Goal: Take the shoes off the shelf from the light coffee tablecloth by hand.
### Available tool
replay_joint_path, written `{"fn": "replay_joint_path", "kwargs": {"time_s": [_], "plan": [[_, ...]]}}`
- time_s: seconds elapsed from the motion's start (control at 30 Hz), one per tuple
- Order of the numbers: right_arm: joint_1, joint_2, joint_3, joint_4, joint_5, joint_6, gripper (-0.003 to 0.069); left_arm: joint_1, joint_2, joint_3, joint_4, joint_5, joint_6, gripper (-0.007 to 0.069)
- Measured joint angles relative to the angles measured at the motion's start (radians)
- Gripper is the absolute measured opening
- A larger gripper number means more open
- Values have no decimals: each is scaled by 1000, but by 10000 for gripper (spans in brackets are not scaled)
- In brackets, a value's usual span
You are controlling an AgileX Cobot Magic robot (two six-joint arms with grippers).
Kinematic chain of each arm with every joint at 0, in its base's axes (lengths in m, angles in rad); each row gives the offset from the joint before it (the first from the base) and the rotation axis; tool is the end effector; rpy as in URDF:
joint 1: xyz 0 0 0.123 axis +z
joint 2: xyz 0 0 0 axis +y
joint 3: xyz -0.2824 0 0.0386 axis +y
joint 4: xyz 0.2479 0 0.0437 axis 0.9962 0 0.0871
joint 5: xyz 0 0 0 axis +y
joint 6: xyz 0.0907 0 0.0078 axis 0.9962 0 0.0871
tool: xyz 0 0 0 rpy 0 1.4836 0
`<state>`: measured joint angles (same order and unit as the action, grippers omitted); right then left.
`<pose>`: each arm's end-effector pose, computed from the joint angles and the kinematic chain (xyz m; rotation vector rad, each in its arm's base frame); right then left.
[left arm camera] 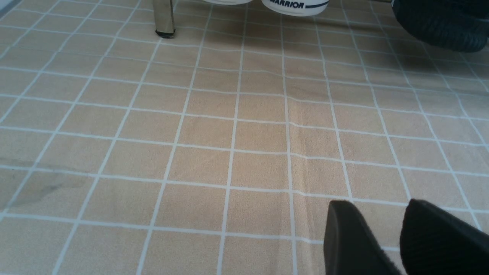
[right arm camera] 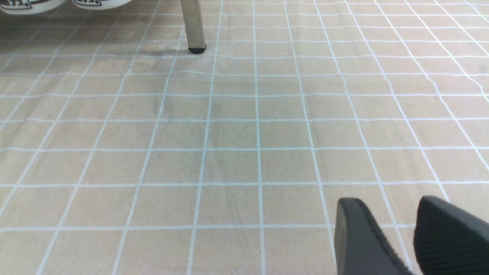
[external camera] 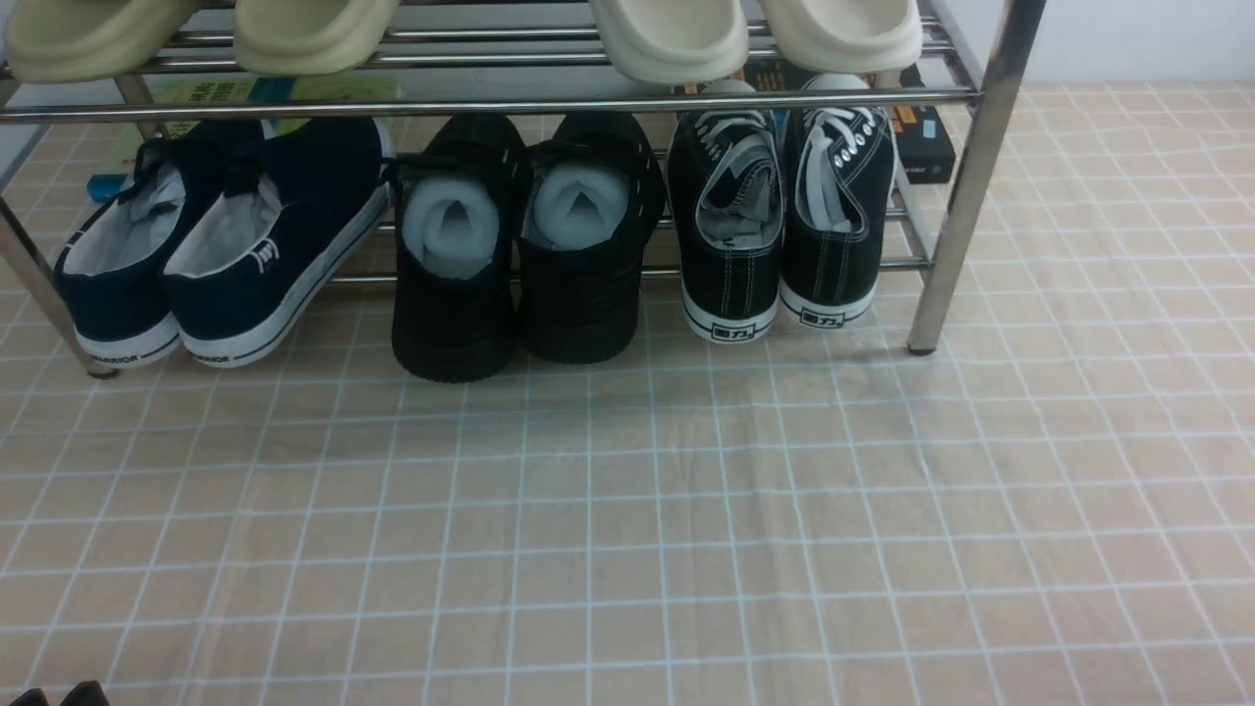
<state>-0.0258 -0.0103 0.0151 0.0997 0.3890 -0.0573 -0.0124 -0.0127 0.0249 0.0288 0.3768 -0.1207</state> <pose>0.0521 0.0021 0.1738 0.0310 1.8754 0.0417 0.0524 0.0003 0.1715 -0.0836 1.8711 -0.0634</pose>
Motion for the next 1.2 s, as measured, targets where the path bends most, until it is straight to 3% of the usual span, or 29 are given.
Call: {"fn": "replay_joint_path", "kwargs": {"time_s": [0.7,0.8,0.87,0.9,1.07,1.2], "plan": [[0,0,0,11,-2,0,240,0,0,0,0,0,0,240],[0,0,0,92,-3,32,240,0,0,0,0,0,0,240],[0,0,1,276,2,117,240,0,0,0,0,0,0,240],[0,0,1,291,2,131,240,0,0,0,0,0,0,240],[0,0,10,646,15,244,240,0,0,0,0,0,0,240],[0,0,10,770,12,255,240,0,0,0,0,0,0,240]]}}
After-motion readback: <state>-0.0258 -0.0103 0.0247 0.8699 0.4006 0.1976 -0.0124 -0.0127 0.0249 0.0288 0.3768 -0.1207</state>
